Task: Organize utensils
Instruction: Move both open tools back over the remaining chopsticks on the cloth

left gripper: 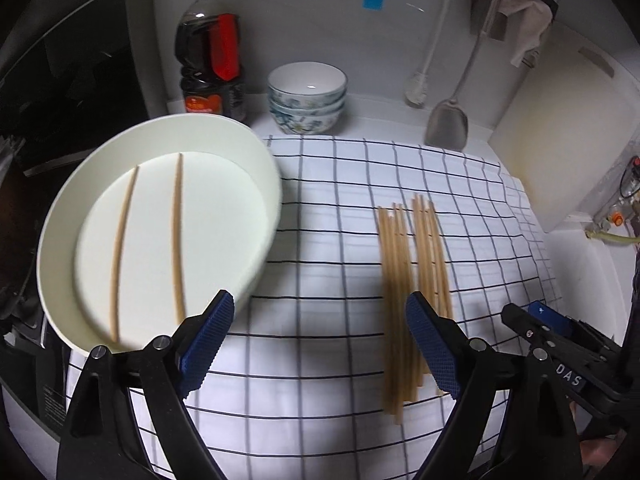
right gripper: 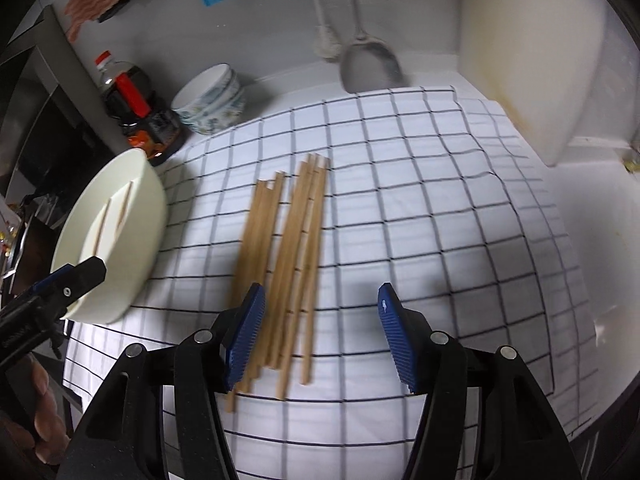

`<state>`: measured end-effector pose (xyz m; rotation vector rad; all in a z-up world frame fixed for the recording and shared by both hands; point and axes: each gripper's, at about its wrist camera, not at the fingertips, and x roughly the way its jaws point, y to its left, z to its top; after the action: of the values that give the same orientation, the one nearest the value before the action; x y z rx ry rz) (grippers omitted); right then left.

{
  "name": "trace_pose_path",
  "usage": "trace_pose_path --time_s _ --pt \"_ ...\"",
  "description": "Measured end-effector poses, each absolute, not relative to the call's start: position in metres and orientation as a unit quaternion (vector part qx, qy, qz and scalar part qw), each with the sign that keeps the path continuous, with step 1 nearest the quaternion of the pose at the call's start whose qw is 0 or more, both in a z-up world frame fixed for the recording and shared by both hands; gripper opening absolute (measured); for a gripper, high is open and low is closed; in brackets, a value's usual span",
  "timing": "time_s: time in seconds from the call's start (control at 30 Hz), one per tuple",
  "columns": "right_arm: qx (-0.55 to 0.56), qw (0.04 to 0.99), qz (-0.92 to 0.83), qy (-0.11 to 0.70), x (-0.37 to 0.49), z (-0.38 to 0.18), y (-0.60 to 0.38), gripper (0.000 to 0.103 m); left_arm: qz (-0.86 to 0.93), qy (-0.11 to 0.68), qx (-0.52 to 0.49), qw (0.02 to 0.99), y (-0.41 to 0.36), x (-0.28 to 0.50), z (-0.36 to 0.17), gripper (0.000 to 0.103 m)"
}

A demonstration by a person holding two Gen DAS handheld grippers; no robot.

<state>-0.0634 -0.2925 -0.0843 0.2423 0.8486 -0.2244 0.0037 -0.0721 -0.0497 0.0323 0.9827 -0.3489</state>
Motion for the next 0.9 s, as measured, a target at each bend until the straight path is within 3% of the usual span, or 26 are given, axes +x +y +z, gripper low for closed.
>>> trace_pose_path --time_s 0.9 --pt "0.103 0.892 -0.093 0.43 -0.061 -0.138 -0.313 0.057 -0.146 0.515 0.061 0.843 -0.123 0.002 -0.126 0.086"
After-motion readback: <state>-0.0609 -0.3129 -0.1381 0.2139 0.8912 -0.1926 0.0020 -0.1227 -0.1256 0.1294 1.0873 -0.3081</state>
